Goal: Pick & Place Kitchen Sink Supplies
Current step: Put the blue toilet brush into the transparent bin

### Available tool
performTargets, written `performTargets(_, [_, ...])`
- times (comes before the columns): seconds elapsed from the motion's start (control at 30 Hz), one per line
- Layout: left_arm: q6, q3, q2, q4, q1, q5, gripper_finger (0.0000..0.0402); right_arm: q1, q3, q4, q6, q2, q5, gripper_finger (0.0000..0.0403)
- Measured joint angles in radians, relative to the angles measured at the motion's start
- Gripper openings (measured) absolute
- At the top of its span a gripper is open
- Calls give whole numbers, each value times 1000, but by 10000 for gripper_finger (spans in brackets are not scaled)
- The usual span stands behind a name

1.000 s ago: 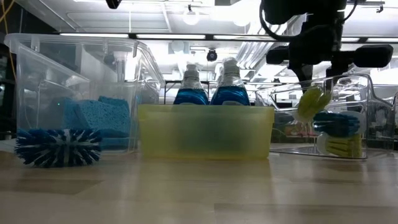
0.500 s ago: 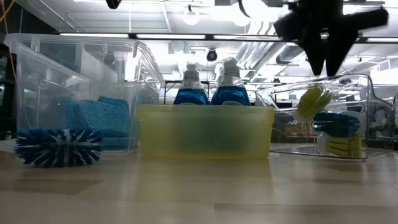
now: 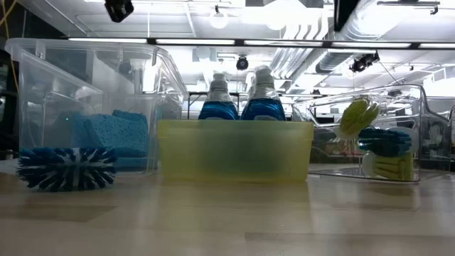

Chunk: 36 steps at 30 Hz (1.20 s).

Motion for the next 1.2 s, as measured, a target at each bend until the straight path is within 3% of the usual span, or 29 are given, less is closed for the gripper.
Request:
performTargets(0.2, [-42,1,-67,-168,0,6,272,88,29,1,74,-32,86,183])
performTargets(0.63, [-219,1,-294,-608,0,-102,272,348,-238,139,439,-275,234,183])
performTargets(0.87, [-228,1,-257,-862,0,-100,272,389,-320,257,434,-323,261,183])
performTargets(1.2, [-162,0,-166,-1029,0,-17,272,393,-370,267,453,-326,276,183])
